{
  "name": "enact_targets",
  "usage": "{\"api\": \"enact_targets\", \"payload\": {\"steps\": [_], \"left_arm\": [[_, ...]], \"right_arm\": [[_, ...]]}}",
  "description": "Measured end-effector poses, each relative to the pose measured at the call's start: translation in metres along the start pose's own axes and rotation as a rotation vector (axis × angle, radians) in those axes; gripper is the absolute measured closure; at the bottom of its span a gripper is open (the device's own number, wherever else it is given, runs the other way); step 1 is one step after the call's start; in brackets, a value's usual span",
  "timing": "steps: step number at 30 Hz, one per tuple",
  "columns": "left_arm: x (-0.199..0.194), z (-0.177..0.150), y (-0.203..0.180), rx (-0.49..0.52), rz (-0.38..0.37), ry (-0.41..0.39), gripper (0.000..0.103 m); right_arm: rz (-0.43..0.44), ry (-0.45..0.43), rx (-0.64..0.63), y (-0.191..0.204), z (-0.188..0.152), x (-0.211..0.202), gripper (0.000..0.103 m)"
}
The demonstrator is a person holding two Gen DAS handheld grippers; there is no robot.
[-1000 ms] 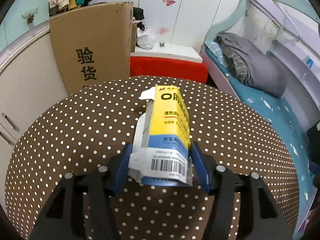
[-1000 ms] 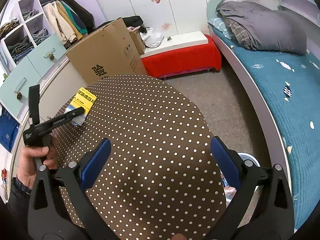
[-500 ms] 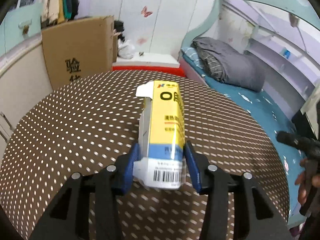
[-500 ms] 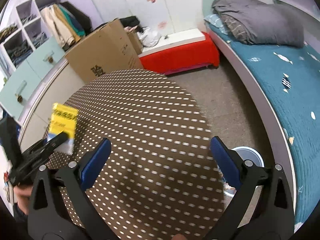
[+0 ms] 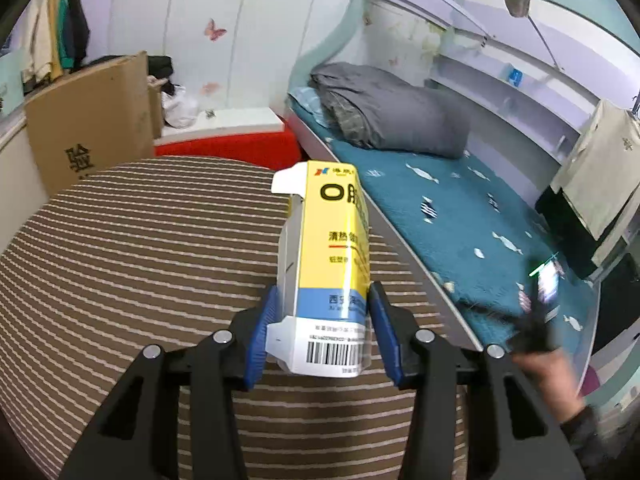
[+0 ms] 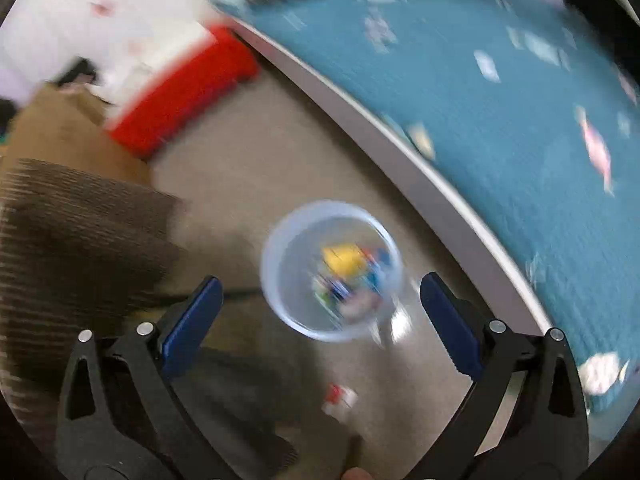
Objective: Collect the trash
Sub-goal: 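Carry the white-yellow box over the wastebasket with the left tool, then open the left tool over the wastebasket to drop the box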
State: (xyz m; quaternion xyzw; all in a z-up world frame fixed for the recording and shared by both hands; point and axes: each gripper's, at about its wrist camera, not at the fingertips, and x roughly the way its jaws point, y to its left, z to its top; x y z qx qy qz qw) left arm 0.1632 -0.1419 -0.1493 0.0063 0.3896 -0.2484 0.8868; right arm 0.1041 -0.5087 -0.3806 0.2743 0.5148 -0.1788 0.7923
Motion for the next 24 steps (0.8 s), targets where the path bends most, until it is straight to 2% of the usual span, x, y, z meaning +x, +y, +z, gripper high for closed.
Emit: {"api": "enact_targets", "payload": {"steps": [1,6,10,11,13,14,15,16,20,24], "left_arm": [[0.008,-0.001,-0.019,0.005,-0.005,0.015,0.058],[0.038,-0.012,-0.090,0.039,-0.053,0.037,0.058],[0.056,-0.032,-0.143,0.087,-0.078,0.042,0.058],[0.060,-0.038,-0.154,0.103,-0.081,0.046,0.058],[0.072,-0.052,-0.177,0.148,-0.072,0.053,0.058],[0.078,-0.058,-0.184,0.164,-0.069,0.061,0.058],[0.084,-0.063,-0.187,0.173,-0.066,0.073,0.058],[0.096,-0.069,-0.192,0.177,-0.065,0.098,0.058],[0.126,-0.089,-0.201,0.200,-0.037,0.149,0.058],[0.152,-0.107,-0.209,0.232,-0.019,0.187,0.058]], "right_arm": [[-0.023,0.060,0.024,-0.021,-0.008,0.033,0.006],[-0.069,0.211,0.120,-0.074,-0.033,0.146,0.008],[-0.067,0.272,0.190,-0.094,-0.046,0.213,0.035],[-0.065,0.292,0.199,-0.095,-0.048,0.232,0.038],[-0.039,0.330,0.225,-0.096,-0.052,0.262,0.059],[-0.040,0.344,0.234,-0.097,-0.053,0.271,0.066],[-0.047,0.354,0.244,-0.100,-0.054,0.278,0.077],[-0.057,0.359,0.255,-0.101,-0.057,0.283,0.080],[-0.069,0.322,0.255,-0.106,-0.071,0.277,0.081],[-0.088,0.334,0.308,-0.119,-0.090,0.266,0.081]]}}
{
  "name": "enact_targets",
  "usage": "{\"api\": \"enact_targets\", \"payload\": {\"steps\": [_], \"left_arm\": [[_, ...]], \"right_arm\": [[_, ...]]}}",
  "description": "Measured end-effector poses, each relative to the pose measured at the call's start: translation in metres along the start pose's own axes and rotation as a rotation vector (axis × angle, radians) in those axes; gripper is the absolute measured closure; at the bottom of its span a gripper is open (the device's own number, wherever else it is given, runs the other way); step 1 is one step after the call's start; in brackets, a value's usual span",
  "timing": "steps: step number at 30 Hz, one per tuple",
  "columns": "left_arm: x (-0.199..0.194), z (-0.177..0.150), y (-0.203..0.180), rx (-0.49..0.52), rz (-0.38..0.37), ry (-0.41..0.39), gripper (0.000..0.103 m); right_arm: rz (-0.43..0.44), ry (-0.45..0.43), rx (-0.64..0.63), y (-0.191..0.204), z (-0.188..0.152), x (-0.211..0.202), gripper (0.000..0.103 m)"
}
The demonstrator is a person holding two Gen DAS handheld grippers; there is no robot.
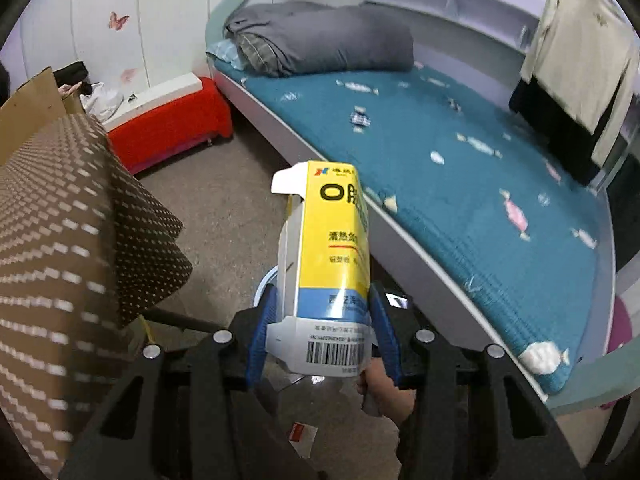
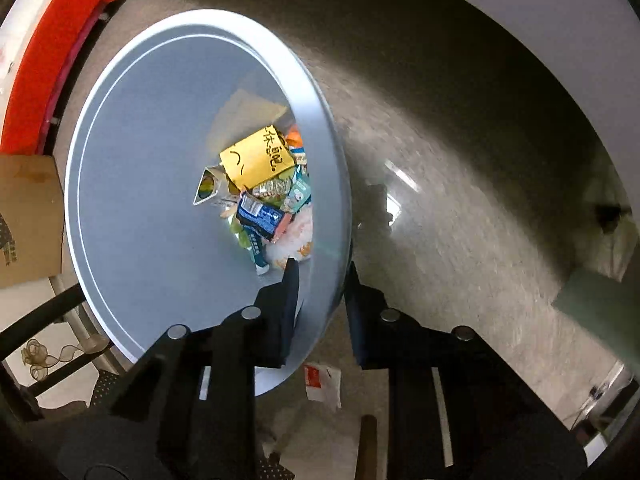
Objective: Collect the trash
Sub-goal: 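Open the left tool over the wastebasket to drop the box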
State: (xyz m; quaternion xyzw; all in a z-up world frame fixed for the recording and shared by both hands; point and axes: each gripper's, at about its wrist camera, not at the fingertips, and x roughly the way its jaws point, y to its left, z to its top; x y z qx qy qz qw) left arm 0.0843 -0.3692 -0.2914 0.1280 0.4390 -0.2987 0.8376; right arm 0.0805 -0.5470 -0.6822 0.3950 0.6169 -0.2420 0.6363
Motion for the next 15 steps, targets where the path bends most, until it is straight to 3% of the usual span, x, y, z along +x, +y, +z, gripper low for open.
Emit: {"api": "enact_targets", "payload": {"steps": [7,12,14,15], "left_arm": [[0.053,-0.023,-0.006,0.022,-0.037,0.094,0.057],[0.105,-0.040,-0.015,0.042,-0.079,0.200,0.057],[0.129,-0.046,-0.015,0.030,-0.100,0.249,0.057],[0.135,-0.048,-0.016,0.029,-0.102,0.256,0.057]], "right_arm": [[-0.030,0.014,0.108,-0.067,-0.055,-0.017,0.081],[0.036,0.042,0.150,-0.093,-0.077,-0.011,0.078],[0.075,0.029,0.173,-0.101,-0.079,-0.015,0.062],[0.094,0.005,0.178,-0.104,-0.079,-0.022,0.027]]}}
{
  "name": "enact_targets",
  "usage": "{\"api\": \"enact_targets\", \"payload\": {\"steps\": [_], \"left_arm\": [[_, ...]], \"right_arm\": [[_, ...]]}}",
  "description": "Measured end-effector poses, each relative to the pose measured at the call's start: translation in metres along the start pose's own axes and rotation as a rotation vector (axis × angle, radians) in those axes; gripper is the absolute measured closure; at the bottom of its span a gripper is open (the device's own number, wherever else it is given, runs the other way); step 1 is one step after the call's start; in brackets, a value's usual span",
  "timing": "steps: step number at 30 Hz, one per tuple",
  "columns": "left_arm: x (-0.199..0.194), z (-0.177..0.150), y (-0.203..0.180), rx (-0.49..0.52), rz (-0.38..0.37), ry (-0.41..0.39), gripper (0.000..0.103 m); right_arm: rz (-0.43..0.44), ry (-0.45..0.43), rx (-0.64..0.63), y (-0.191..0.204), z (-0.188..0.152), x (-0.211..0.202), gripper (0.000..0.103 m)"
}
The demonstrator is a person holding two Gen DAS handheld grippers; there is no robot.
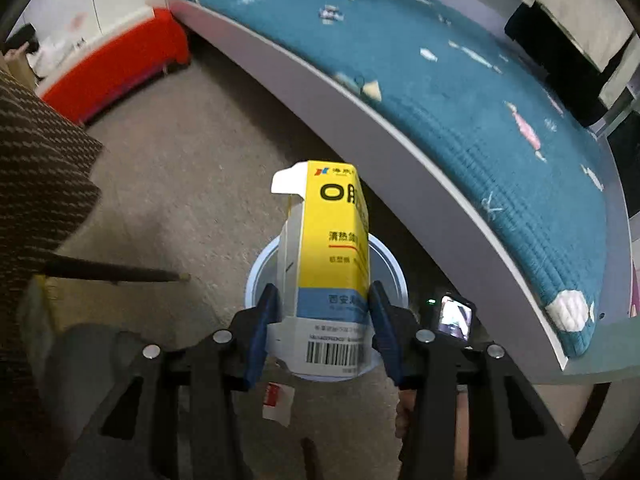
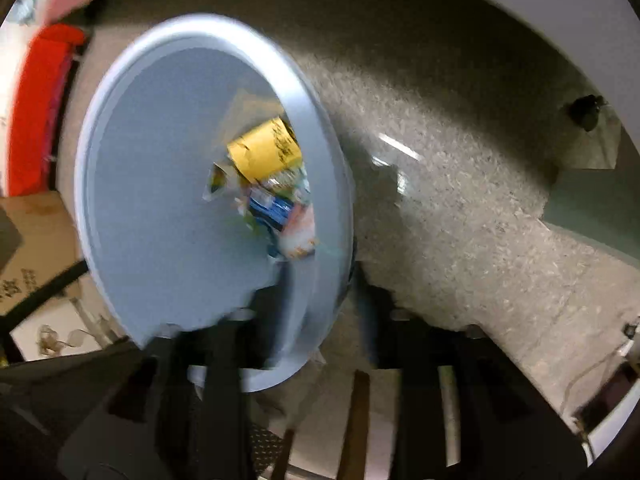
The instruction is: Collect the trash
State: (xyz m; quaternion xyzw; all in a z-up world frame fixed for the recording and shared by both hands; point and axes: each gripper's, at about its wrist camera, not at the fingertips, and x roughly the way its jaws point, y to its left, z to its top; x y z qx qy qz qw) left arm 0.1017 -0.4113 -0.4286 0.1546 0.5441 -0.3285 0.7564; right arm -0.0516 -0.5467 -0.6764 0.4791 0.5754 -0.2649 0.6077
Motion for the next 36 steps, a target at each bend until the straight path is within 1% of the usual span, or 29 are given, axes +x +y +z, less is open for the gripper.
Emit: {"api": "enact_targets", "payload": {"steps": [1,3,4,6,7,8,9,10,13,16,18,20,21,22,24,25,26,28,30,31,33,36], "left_arm": [[0.009,0.001,-0.001,0.002,-0.009,0.020,0.057],[0.021,0.006,-0.001,0.001,-0.029,0.039,0.057],[0.024,0.009,-0.003,0.002,-0.032,0.043,0.057],[0.031,0.015,-0.008,0.001,-0.031,0.052,0.049],[0.033,0.015,-0.006,-0.001,-0.031,0.060,0.034],[0.035,0.016,-0.007,-0.004,-0.017,0.068,0.017],[0.034,0.015,-0.004,-0.009,0.010,0.067,0.011],[0.035,0.014,-0.004,-0.015,0.045,0.065,0.007],[0.029,0.011,0.000,-0.031,0.052,0.080,0.007],[0.008,0.009,0.002,-0.058,0.054,0.053,0.007],[-0.014,0.010,0.000,-0.065,0.061,0.027,0.007],[-0.045,0.011,-0.006,-0.051,0.054,-0.028,0.007],[-0.061,0.011,-0.010,-0.039,0.054,-0.060,0.007],[-0.086,0.012,-0.015,-0.018,0.063,-0.111,0.007],[-0.117,0.012,-0.020,0.001,0.076,-0.175,0.007],[-0.146,0.011,-0.021,0.009,0.085,-0.233,0.006],[-0.160,0.011,-0.021,0.011,0.094,-0.261,0.006],[-0.207,0.006,-0.016,0.016,0.136,-0.359,0.005],[-0.239,0.003,-0.008,0.002,0.176,-0.426,0.005],[-0.261,-0.002,0.002,-0.020,0.213,-0.464,0.005],[-0.290,-0.008,0.018,-0.057,0.258,-0.496,0.005],[-0.325,-0.021,0.044,-0.113,0.324,-0.538,0.005]], "right_arm": [[0.007,-0.031,-0.002,-0.002,0.001,-0.010,0.015],[0.026,-0.078,-0.012,0.003,0.001,-0.032,0.015],[0.037,-0.086,-0.009,0.004,0.002,-0.039,0.014],[0.064,-0.132,0.003,0.007,0.002,-0.067,0.012],[0.073,-0.158,-0.007,0.009,0.002,-0.081,0.012],[0.080,-0.180,-0.016,0.012,-0.002,-0.093,0.012],[0.087,-0.202,-0.025,0.015,-0.004,-0.106,0.012],[0.096,-0.226,-0.031,0.018,-0.006,-0.118,0.011],[0.136,-0.305,-0.046,0.026,-0.013,-0.162,0.009],[0.167,-0.364,-0.060,0.032,-0.018,-0.198,0.007],[0.191,-0.402,-0.071,0.038,-0.020,-0.223,0.006],[0.220,-0.446,-0.090,0.047,-0.027,-0.252,0.006],[0.229,-0.461,-0.097,0.049,-0.033,-0.259,0.006],[0.239,-0.478,-0.107,0.054,-0.036,-0.272,0.006],[0.265,-0.517,-0.135,0.066,-0.046,-0.301,0.006],[0.274,-0.530,-0.147,0.071,-0.050,-0.311,0.006],[0.288,-0.553,-0.171,0.081,-0.058,-0.327,0.006],[0.306,-0.586,-0.218,0.099,-0.071,-0.353,0.006],[0.323,-0.605,-0.260,0.118,-0.085,-0.375,0.006],[0.335,-0.621,-0.282,0.128,-0.093,-0.388,0.006],[0.362,-0.645,-0.329,0.149,-0.108,-0.408,0.006],[0.386,-0.685,-0.445,0.189,-0.137,-0.439,0.006]]}}
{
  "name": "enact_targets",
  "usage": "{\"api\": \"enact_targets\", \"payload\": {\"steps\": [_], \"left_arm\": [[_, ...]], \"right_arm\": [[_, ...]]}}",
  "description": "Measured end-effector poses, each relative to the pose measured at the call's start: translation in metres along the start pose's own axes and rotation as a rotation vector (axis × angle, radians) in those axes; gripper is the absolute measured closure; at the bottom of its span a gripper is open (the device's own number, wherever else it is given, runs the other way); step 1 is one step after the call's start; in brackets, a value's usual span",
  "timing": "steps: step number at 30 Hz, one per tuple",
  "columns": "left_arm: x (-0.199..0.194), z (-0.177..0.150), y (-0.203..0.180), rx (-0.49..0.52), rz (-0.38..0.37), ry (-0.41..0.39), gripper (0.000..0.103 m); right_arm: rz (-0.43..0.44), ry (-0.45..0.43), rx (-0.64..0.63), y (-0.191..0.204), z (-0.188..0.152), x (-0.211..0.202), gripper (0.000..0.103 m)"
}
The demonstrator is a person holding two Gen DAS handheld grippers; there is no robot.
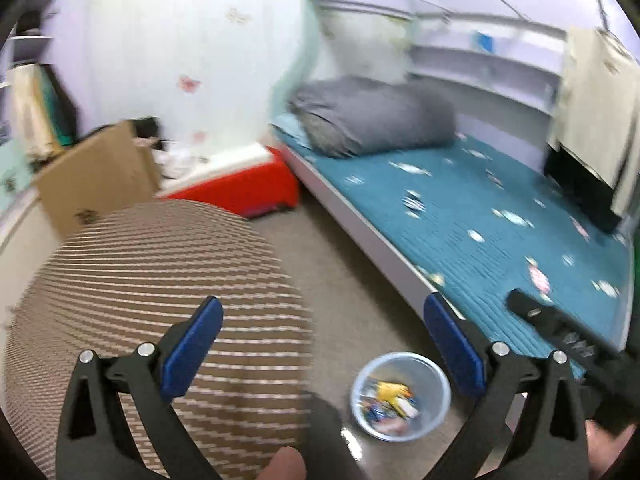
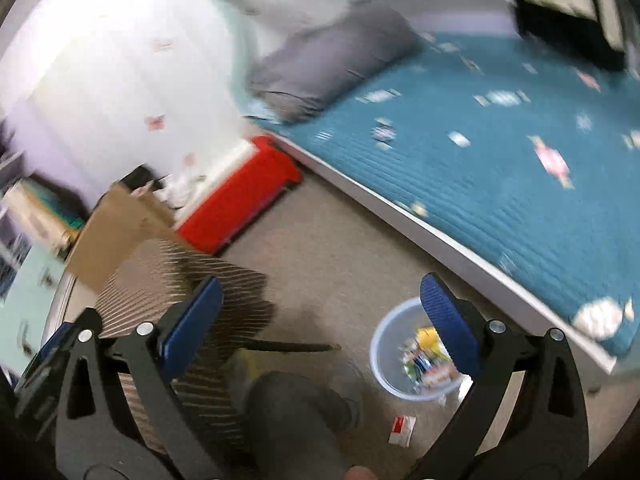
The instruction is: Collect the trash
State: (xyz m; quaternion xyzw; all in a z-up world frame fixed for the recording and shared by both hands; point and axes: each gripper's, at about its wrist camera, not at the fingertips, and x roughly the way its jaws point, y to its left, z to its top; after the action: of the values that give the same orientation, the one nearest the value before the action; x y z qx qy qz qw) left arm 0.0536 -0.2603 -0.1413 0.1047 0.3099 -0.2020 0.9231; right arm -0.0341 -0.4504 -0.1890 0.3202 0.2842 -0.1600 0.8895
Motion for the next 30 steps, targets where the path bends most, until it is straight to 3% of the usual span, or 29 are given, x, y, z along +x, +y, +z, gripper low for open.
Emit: {"api": "enact_targets", "payload": {"steps": [7,14,20,30], "left_arm": [[-0.073,0.016,0.088,-0.066,0.188,-0.119,0.005],[-0.149,0.023,0.154,-0.147,0.295,-0.245,0.005],[-0.203,0.019,0.177,-0.210,0.303,-0.335,0.005],[-0.233,0.004,0.174,-0.273,0.294,-0.388,0.005]], "right_arm": [[0.099,-0.080,-0.303,0.136,0.005,-0.053,0.006],[0.140,-0.200,-0.493,0.220,-0.007,-0.106,0.006],[0.148,-0.299,-0.576,0.251,-0.020,-0.150,0.006],[0.132,-0.361,-0.604,0.244,-0.036,-0.179,0.006]]}}
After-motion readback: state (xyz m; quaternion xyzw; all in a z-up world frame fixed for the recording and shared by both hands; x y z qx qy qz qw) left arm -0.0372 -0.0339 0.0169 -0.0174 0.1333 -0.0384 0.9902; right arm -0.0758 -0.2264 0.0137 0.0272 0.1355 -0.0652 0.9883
